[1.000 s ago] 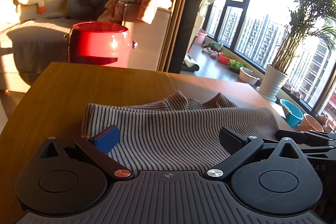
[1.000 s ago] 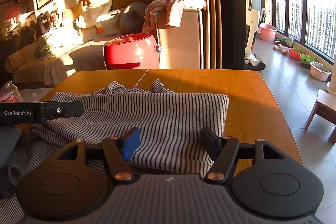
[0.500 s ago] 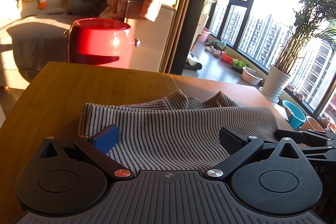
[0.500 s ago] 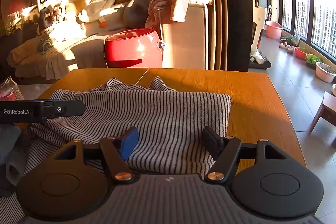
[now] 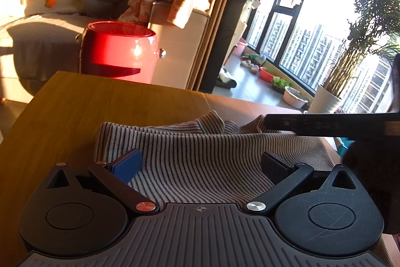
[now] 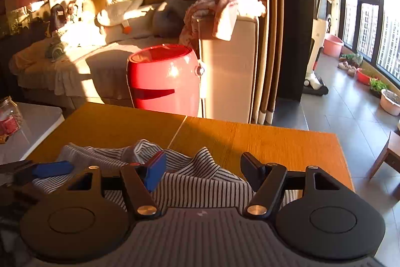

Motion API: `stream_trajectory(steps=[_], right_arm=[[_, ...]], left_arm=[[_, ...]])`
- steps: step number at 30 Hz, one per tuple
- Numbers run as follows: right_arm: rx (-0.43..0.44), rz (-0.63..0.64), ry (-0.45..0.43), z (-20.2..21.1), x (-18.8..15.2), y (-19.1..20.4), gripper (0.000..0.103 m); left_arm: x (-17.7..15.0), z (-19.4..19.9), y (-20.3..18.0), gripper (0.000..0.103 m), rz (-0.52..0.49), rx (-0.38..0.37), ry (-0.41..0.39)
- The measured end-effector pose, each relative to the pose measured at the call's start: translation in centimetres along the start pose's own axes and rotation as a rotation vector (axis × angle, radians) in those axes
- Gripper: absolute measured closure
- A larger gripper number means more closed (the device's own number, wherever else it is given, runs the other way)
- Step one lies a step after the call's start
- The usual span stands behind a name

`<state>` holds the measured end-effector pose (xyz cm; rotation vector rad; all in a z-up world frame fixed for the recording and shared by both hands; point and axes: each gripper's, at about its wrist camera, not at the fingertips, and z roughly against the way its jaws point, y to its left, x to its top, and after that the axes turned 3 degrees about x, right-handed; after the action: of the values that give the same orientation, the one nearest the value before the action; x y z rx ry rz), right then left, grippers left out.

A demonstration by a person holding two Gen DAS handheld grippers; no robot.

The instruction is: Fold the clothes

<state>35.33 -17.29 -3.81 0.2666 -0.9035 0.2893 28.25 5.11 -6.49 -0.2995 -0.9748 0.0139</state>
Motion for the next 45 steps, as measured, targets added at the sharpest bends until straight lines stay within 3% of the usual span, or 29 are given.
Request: stream_trajectory(steps=[4,7,8,9,11,14,20,24,28,33,40,41,43,44,45], right_arm=[[-0.007,-0.045,0.086,-5.0,0.4,-1.0,0.034],[0.018,-0.029,0.116,-5.9,0.6,-0.9,0.032],[0.030,-0.011,0.114,-5.8,0.4,-0.7,0.038],[0.030,0.004,0.105,-5.6,0.2,-0.4,0.056],[0.003,0.021,0.086,-5.2,-0.1,0.0,0.077],[-0.007,0.001,0.067,-4.4,0.1,0.1,0.090],[0.118,-0.017,-0.100,5.8,1.5,1.3,0.094],[0.174,0.036,-0.163,14.3,-0.7,3.3,0.096],[0.211,0.059,-0.110,19.1,-5.1,4.7,0.096],[0.245,0.080,0.004,22.7,-11.2,6.7,0.096],[0.285,0.069,0.176,24.4,-17.0,7.5,0.095],[0.275,0.044,0.151,25.3,-16.9,6.9,0.091],[0.236,-0.034,0.086,26.7,-16.5,5.3,0.066],[0.198,-0.098,0.048,27.1,-16.2,4.1,0.044],[0.163,-0.159,0.029,27.1,-16.1,3.1,0.041]], left_arm=[[0.0,0.0,0.0,0.000,0.003,0.002,-0.001],[0.0,0.1,0.1,0.000,0.011,-0.001,-0.004],[0.0,0.1,0.2,0.000,0.013,-0.001,-0.006],[0.0,0.2,0.2,0.000,0.014,-0.001,-0.007],[0.2,0.4,0.4,0.000,0.027,-0.007,-0.013],[1.0,1.5,1.2,0.000,0.070,-0.025,-0.012],[3.2,6.6,3.2,0.000,0.153,-0.019,-0.025],[3.7,11.1,2.7,0.000,0.149,-0.044,-0.069],[3.4,14.2,1.7,0.000,0.124,-0.040,-0.097],[2.7,16.2,0.3,0.000,0.047,-0.029,-0.068],[-1.1,17.4,-0.2,0.000,-0.048,0.024,0.078],[-1.9,17.4,-0.1,0.000,-0.051,0.029,0.106],[-3.2,16.9,0.3,0.000,-0.044,0.035,0.157],[-3.7,16.4,0.4,0.000,-0.034,0.032,0.187],[-4.2,15.8,0.6,0.001,-0.019,0.018,0.215]])
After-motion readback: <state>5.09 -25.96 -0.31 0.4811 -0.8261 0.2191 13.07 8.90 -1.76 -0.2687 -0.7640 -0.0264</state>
